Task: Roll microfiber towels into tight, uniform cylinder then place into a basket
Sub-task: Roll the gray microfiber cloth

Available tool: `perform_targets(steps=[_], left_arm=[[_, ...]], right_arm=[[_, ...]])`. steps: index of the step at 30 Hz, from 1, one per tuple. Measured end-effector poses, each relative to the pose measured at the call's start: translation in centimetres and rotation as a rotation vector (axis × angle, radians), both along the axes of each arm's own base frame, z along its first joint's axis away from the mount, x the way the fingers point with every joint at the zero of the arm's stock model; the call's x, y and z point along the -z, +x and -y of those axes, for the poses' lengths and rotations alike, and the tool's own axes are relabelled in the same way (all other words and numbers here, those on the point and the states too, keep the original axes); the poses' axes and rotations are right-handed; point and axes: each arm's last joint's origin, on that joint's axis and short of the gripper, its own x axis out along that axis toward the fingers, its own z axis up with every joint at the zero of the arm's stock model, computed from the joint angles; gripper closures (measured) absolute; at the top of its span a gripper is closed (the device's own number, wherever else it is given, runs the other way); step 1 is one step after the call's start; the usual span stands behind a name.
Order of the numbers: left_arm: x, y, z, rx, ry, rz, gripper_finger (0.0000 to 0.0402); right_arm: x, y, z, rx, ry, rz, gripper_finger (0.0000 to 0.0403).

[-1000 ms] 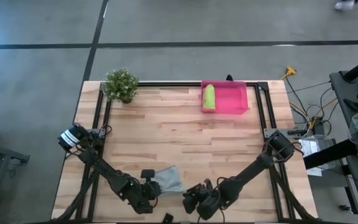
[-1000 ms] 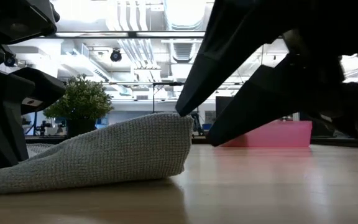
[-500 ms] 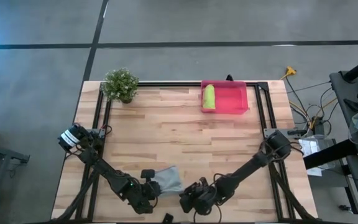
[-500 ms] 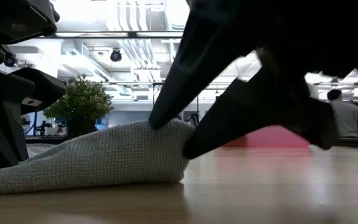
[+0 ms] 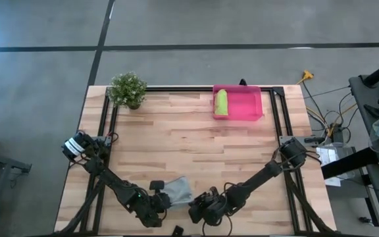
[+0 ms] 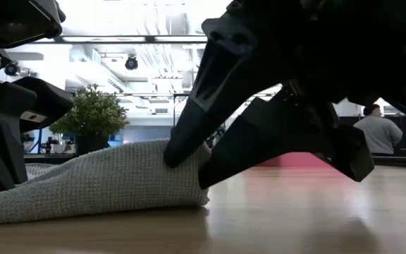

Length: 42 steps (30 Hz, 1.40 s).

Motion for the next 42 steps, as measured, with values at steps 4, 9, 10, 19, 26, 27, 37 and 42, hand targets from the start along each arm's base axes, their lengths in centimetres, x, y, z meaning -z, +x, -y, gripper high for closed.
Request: perform_targets(steps=[4, 9, 10, 19, 26, 27, 37, 42], left_arm=[[-0.1, 0.0, 0.1, 0.003, -0.003, 0.003, 0.0400], [-0.2, -0.2, 0.6, 0.021, -0.023, 0.012, 0.0400], [-0.2, -0.3, 0.7, 0.025, -0.023, 0.013, 0.0400], [-0.3, -0.9, 1.4, 0.048, -0.030, 0.025, 0.0400], [-0.6, -1.0, 1.9, 0.085, -0.019, 0.038, 0.0400], [-0.6, -1.0, 2.0, 0.085, -0.020, 0.038, 0.0400], [-0.8, -1.2, 2.3, 0.083, -0.005, 0.059, 0.0361], [-2.0, -1.7, 2.4, 0.119, -0.014, 0.075, 0.0297]], right_arm=[[-0.2, 0.4, 0.3, 0.054, 0.102, -0.011, 0.0319], [-0.8, 1.4, 1.3, 0.214, 0.363, -0.096, 0.0369], [-0.9, 1.7, 1.7, 0.259, 0.428, -0.128, 0.0381], [-1.6, 4.1, 5.6, 0.613, 1.047, -0.445, 0.0393], [-0.9, 5.5, 9.3, 0.847, 1.425, -0.678, 0.0394], [-0.6, 5.6, 9.6, 0.871, 1.461, -0.693, 0.0394], [2.3, 4.6, 10.1, 1.096, 1.622, -0.776, 0.0394], [3.0, 3.9, 10.0, 1.171, 1.717, -0.801, 0.0394]])
